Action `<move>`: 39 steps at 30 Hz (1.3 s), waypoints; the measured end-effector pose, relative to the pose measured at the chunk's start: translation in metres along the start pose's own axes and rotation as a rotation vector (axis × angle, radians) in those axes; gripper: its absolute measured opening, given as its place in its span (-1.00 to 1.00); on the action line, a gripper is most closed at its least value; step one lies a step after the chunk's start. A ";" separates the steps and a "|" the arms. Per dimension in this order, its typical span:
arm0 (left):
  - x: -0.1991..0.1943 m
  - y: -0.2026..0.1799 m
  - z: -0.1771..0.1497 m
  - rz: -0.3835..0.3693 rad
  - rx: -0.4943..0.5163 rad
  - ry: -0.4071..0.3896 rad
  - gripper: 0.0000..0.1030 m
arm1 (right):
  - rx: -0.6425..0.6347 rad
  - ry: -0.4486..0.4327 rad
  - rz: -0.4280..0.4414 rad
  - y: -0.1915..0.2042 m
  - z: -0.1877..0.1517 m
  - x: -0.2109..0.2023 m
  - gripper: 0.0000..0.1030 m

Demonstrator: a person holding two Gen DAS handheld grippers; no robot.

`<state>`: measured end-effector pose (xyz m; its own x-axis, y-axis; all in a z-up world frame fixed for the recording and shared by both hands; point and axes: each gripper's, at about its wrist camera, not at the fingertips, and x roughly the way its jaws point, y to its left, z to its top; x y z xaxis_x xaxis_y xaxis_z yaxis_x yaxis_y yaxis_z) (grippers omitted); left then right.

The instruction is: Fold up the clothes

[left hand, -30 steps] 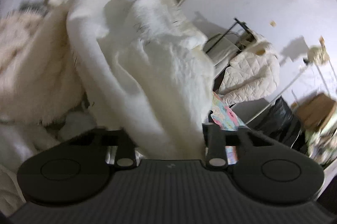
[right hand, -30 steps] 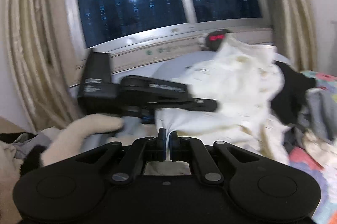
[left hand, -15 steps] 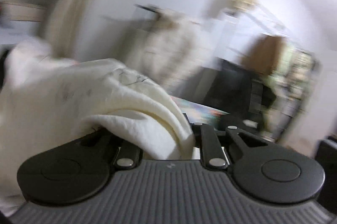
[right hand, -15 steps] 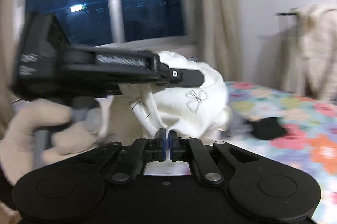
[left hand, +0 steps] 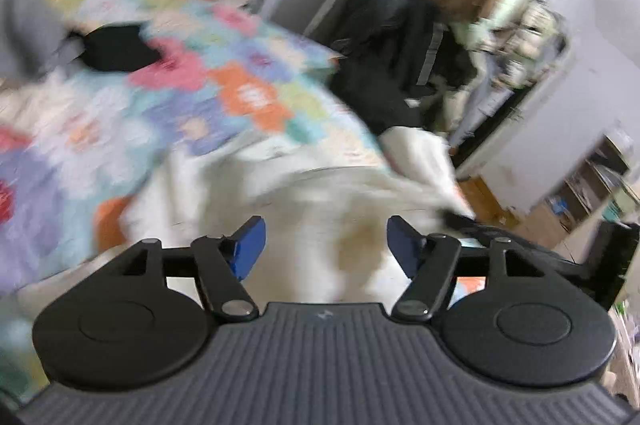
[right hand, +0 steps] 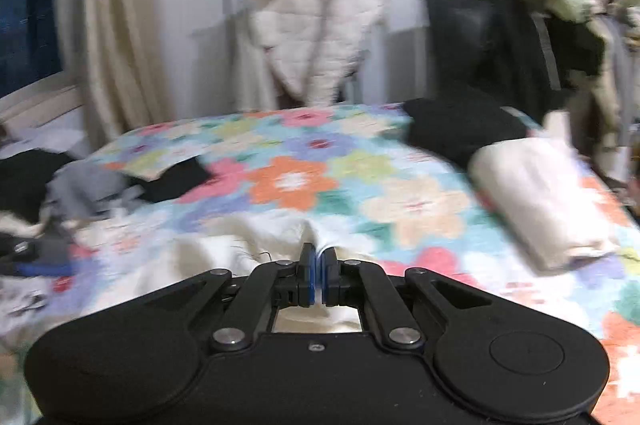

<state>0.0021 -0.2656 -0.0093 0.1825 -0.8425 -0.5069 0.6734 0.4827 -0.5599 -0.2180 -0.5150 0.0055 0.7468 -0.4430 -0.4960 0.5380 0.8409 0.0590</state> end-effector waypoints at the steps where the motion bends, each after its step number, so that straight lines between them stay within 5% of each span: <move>1: -0.001 0.010 0.000 0.024 -0.001 -0.006 0.33 | -0.001 -0.007 -0.027 -0.005 0.002 -0.002 -0.91; 8: 0.017 0.052 -0.006 0.115 -0.048 0.014 0.43 | -0.036 -0.009 -0.156 -0.035 0.022 0.020 -0.92; 16: 0.069 0.058 -0.016 0.217 0.066 0.096 0.59 | -0.010 0.056 -0.215 -0.057 0.029 0.043 -0.89; 19: 0.091 0.063 -0.018 0.262 0.129 0.129 1.00 | 0.069 0.062 -0.185 -0.067 0.022 0.046 -0.66; 21: 0.106 0.065 -0.021 0.288 0.208 0.187 0.96 | 0.140 0.079 -0.172 -0.075 0.017 0.049 -0.09; 22: 0.114 0.067 -0.023 0.300 0.248 0.216 0.94 | 0.167 0.089 -0.164 -0.078 0.013 0.049 -0.07; 24: 0.118 0.059 -0.025 0.337 0.338 0.202 0.43 | 0.182 0.105 -0.148 -0.081 0.009 0.046 -0.07; 26: 0.115 0.051 -0.024 0.355 0.359 0.190 -0.36 | 0.159 0.110 -0.142 -0.080 0.002 0.037 -0.02; 28: 0.109 0.046 -0.022 0.364 0.356 0.170 -0.88 | 0.137 0.112 -0.140 -0.080 -0.005 0.026 0.07; 34: 0.077 0.034 -0.016 0.357 0.313 0.062 -0.90 | 0.134 0.132 -0.144 -0.087 -0.036 -0.003 0.25; 39: 0.054 0.035 -0.010 0.311 0.255 0.007 -0.90 | 0.160 0.204 -0.057 -0.084 -0.063 -0.010 0.25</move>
<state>0.0277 -0.2918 -0.0628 0.4018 -0.6633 -0.6314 0.7431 0.6391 -0.1984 -0.2952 -0.5618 -0.0489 0.6282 -0.4024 -0.6659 0.6438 0.7494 0.1546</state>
